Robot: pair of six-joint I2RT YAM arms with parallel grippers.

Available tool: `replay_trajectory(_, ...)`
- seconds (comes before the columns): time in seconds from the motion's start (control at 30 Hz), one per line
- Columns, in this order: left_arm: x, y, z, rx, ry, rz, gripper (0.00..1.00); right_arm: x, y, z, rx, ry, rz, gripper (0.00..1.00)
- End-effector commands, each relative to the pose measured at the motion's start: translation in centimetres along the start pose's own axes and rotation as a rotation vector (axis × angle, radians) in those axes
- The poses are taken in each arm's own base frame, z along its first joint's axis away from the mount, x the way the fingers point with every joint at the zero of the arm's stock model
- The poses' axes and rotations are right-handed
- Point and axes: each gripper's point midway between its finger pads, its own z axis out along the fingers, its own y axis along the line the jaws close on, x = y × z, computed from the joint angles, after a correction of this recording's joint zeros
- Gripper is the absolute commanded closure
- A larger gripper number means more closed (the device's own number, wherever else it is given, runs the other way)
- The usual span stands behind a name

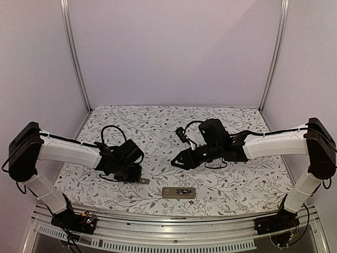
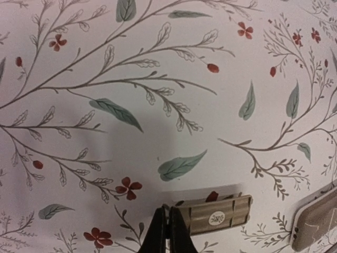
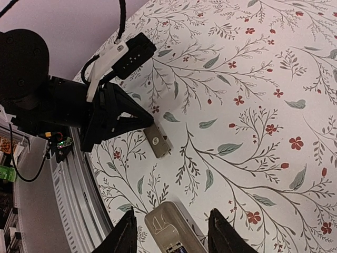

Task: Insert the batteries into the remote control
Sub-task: Pick up the battery cover from the center of the board, then pass from the left arm to the right

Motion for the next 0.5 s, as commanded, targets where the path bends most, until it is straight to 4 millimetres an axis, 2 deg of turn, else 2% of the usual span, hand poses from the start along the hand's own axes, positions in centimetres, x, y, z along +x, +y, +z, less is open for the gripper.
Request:
replay_trajectory(0.0, -2.8, -2.4, -3.3, 0.058, -0.149, 0.146, 1.00, -0.7, 0.3, -1.5, 0.028, -0.018, -0.027, 0.55)
replay_trajectory(0.1, -5.9, -5.4, -7.1, 0.114, -0.303, 0.233, 1.00, -2.1, 1.1, -3.3, 0.042, -0.056, -0.085, 0.55)
replay_trajectory(0.17, -8.3, -7.5, -10.4, 0.190, -0.414, 0.249, 1.00, -3.4, 2.3, -5.0, 0.025, -0.107, -0.146, 0.54)
replay_trajectory(0.27, -11.6, -10.6, -16.5, 0.359, -0.599, 0.247, 1.00, -5.6, 5.7, -9.2, -0.058, -0.257, -0.304, 0.52)
replay_trajectory(0.3, -12.4, -11.4, -18.7, 0.422, -0.662, 0.248, 1.00, -6.4, 7.4, -11.7, -0.092, -0.340, -0.390, 0.51)
replay_trajectory(0.4, -14.0, -13.9, -25.6, 0.633, -0.824, 0.271, 1.00, -6.3, 10.2, -16.1, -0.134, -0.512, -0.676, 0.42)
replay_trajectory(0.43, -14.1, -14.8, -27.3, 0.700, -0.850, 0.291, 1.00, -6.2, 11.2, -18.0, -0.130, -0.580, -0.787, 0.40)
replay_trajectory(0.47, -14.1, -15.8, -28.8, 0.765, -0.867, 0.316, 1.00, -6.0, 12.0, -18.9, -0.134, -0.613, -0.872, 0.38)
